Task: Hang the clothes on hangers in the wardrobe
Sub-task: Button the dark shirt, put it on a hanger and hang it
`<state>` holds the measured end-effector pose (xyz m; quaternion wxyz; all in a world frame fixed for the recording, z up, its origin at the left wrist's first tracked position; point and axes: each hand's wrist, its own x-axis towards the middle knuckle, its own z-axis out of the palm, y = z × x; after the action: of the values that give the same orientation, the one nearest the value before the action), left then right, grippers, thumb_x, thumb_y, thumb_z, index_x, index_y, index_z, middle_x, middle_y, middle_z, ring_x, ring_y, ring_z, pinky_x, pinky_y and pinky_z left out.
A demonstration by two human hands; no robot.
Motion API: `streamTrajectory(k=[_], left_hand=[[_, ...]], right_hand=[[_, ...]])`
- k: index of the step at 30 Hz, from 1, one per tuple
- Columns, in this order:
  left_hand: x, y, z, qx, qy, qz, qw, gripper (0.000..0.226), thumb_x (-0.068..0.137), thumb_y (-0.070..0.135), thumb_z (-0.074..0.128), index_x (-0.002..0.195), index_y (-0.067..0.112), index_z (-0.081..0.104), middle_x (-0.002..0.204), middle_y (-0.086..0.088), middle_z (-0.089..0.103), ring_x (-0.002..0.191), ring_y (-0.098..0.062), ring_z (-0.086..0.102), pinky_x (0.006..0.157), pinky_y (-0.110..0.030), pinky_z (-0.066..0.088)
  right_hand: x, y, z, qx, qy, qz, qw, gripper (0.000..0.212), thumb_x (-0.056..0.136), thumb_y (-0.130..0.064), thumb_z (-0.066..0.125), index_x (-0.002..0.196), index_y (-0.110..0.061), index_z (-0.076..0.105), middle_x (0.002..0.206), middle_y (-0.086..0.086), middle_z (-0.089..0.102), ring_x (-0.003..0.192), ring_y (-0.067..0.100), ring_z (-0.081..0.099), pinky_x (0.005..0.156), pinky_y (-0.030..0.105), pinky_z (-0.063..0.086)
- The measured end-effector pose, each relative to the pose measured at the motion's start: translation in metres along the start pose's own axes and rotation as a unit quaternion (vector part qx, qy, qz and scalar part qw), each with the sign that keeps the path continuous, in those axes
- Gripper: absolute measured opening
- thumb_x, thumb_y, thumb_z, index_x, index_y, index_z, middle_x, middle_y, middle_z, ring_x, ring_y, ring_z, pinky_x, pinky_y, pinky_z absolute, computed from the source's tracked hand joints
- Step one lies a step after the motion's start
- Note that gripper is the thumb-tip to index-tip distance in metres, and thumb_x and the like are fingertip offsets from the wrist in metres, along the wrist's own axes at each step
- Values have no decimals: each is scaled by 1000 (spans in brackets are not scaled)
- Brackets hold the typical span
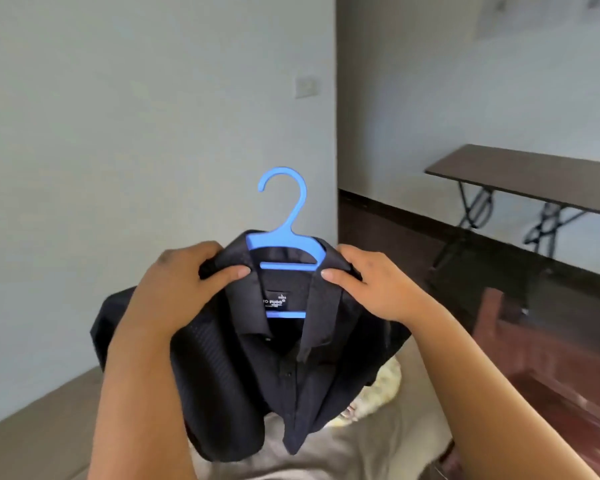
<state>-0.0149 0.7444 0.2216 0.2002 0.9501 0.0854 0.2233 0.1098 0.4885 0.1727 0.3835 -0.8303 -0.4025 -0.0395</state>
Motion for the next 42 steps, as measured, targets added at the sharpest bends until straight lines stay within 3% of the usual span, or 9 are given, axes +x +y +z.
streamTrajectory(k=[4, 8, 12, 17, 24, 30, 33, 36, 42], left_hand=[[-11, 84, 18, -32, -94, 52, 994, 33, 78, 51, 69, 70, 20, 60, 64, 8, 58, 65, -8, 53, 62, -30, 40], [-44, 193, 58, -45, -155, 132, 978, 30, 78, 52, 68, 74, 23, 63, 72, 6, 65, 75, -13, 59, 71, -32, 44], [-84, 302, 99, -92, -156, 225, 957, 32, 80, 52, 68, 72, 22, 59, 68, 5, 60, 70, -11, 55, 67, -33, 42], [-132, 429, 147, -129, -176, 333, 917, 39, 83, 53, 64, 63, 24, 46, 59, 6, 49, 59, -9, 47, 56, -33, 34], [-167, 573, 214, -131, -283, 398, 862, 19, 92, 38, 58, 100, 21, 58, 96, 4, 63, 91, -16, 59, 76, -35, 47], [-144, 724, 295, -283, -336, 322, 838, 15, 96, 21, 53, 107, 15, 60, 103, -2, 67, 97, -20, 62, 89, -42, 50], [-113, 807, 334, -324, -316, 284, 845, 10, 93, 16, 52, 95, 10, 60, 77, -4, 62, 67, -22, 58, 61, -31, 48], [-82, 892, 353, -358, -332, 262, 832, 19, 92, 8, 48, 76, 17, 53, 64, -1, 52, 53, -14, 47, 40, -20, 38], [-4, 1060, 393, -389, -378, 276, 794, 16, 84, -1, 47, 77, 9, 56, 67, -6, 53, 60, -18, 49, 48, -19, 36]], right_hand=[[-91, 10, -63, -3, -3, 67, 998, 19, 96, -43, 52, 83, -32, 43, 75, -13, 56, 70, 1, 53, 65, 17, 41], [-211, 28, -135, -44, 46, 132, 989, 28, 95, -44, 52, 101, -17, 50, 93, -4, 61, 84, 11, 57, 78, 26, 44], [-323, 39, -205, -94, 123, 176, 972, 21, 94, -41, 54, 103, -22, 52, 92, -11, 58, 87, 6, 54, 79, 21, 41], [-440, 51, -283, -121, 201, 275, 933, 22, 97, -35, 51, 110, -18, 47, 105, -1, 60, 96, 19, 56, 87, 34, 44], [-535, 114, -397, -184, 218, 363, 887, 25, 100, -40, 44, 116, -21, 41, 109, 1, 52, 111, 27, 45, 96, 45, 38], [-559, 211, -516, -248, 312, 431, 810, 54, 94, -50, 49, 137, -19, 37, 132, 16, 40, 126, 34, 36, 106, 41, 29], [-549, 258, -582, -284, 395, 419, 766, 58, 91, -42, 60, 137, -14, 39, 131, 20, 40, 123, 34, 39, 101, 36, 30], [-533, 303, -648, -288, 428, 416, 749, 48, 88, -26, 65, 126, -6, 43, 121, 17, 46, 114, 33, 44, 93, 37, 35], [-517, 386, -784, -120, 587, 371, 709, 27, 88, -21, 63, 104, -7, 47, 101, 11, 56, 88, 25, 57, 65, 27, 40]])
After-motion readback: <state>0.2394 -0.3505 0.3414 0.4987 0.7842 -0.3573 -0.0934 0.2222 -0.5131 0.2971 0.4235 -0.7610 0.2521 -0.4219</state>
